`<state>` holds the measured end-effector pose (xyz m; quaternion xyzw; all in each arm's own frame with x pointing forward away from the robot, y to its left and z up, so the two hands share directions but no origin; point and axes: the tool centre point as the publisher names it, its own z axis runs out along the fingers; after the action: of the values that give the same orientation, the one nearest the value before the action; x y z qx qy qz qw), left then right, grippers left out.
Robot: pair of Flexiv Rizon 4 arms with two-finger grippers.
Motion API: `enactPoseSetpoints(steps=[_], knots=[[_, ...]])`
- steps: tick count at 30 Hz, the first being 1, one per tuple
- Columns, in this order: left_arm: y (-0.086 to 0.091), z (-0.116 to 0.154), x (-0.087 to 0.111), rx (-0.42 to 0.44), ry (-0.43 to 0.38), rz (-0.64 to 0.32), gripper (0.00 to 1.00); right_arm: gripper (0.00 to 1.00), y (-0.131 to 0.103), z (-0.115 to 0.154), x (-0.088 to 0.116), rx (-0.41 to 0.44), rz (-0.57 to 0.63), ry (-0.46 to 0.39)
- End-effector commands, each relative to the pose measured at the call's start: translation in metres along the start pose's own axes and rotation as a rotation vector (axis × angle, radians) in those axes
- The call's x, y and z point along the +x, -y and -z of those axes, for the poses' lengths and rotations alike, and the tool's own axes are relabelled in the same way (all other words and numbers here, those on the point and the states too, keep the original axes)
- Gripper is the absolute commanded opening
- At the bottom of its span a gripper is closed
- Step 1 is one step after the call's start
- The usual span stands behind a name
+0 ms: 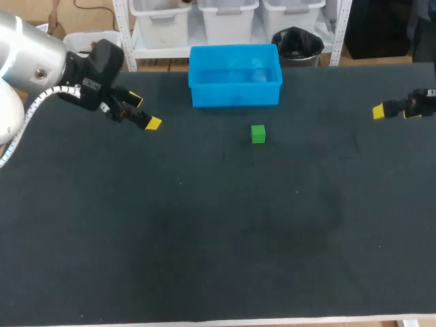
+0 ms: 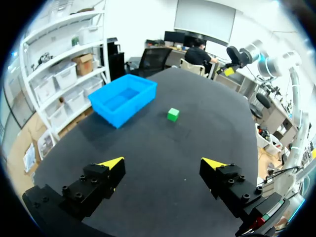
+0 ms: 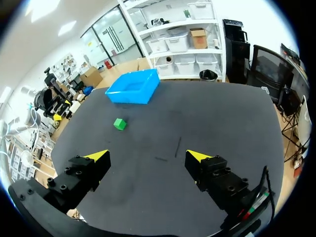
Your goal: Use the left arm to pick the red cube and place it into the blue plastic box first, then use the right arm to grasp the green cube and put it into the same blue plastic box after the first action is fully finished.
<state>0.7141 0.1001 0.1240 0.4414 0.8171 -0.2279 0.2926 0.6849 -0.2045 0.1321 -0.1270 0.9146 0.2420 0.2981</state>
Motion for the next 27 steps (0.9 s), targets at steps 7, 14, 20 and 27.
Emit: enactPoseSetpoints(steps=[7,14,20,27], knots=[[0.000,0.000,0.001,0.001,0.006,-0.002,1.00,1.00,-0.006,-0.007,-0.009,0.011,0.006,-0.041],[0.000,0.000,0.001,0.001,0.006,-0.002,1.00,1.00,-0.029,-0.019,-0.025,0.055,0.013,-0.073],[0.000,0.000,0.001,0.001,0.006,-0.002,1.00,1.00,-0.054,-0.035,-0.033,0.089,0.014,-0.102],[0.000,0.000,0.001,0.001,0.006,-0.002,1.00,1.00,-0.076,-0.050,-0.040,0.160,-0.011,-0.143]])
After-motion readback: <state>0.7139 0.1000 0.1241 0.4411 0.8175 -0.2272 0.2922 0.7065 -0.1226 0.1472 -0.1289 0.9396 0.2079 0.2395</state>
